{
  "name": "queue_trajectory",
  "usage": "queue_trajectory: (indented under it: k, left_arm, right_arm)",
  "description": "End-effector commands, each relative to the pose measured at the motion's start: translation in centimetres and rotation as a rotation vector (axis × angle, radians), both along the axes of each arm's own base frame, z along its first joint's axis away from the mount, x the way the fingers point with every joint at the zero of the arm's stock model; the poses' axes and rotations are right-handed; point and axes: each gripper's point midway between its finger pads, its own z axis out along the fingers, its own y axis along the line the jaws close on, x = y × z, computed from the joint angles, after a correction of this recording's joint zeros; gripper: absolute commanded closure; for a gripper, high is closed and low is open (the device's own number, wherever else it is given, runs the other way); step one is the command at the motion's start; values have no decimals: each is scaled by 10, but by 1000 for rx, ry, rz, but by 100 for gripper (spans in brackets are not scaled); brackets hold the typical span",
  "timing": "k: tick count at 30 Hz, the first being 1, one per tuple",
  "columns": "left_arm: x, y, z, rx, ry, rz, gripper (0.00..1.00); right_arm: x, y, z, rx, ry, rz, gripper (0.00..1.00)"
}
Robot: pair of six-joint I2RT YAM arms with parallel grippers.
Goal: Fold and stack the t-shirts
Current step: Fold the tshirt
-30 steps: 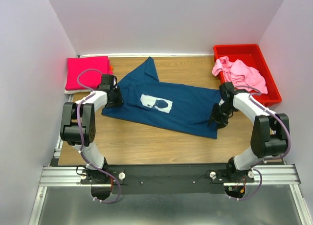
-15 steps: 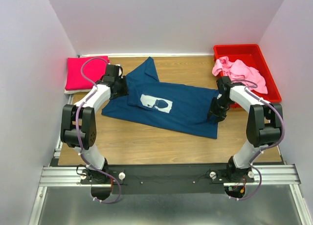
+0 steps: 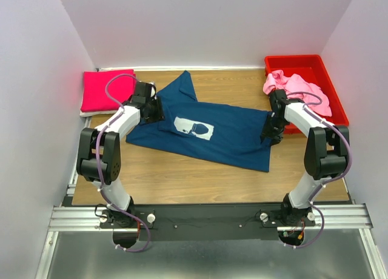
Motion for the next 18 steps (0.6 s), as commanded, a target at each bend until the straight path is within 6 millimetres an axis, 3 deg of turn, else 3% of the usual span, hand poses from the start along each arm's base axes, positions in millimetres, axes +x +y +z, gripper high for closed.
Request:
queue_trajectory:
  k: [1, 18]
  left_arm:
    - [-8, -1, -24, -5, 72, 27, 49]
    - [-7, 10, -58, 55, 134, 77, 49]
  right_arm:
    - [8, -7, -5, -39, -17, -18, 55]
    - [8, -6, -5, -32, -18, -18, 54]
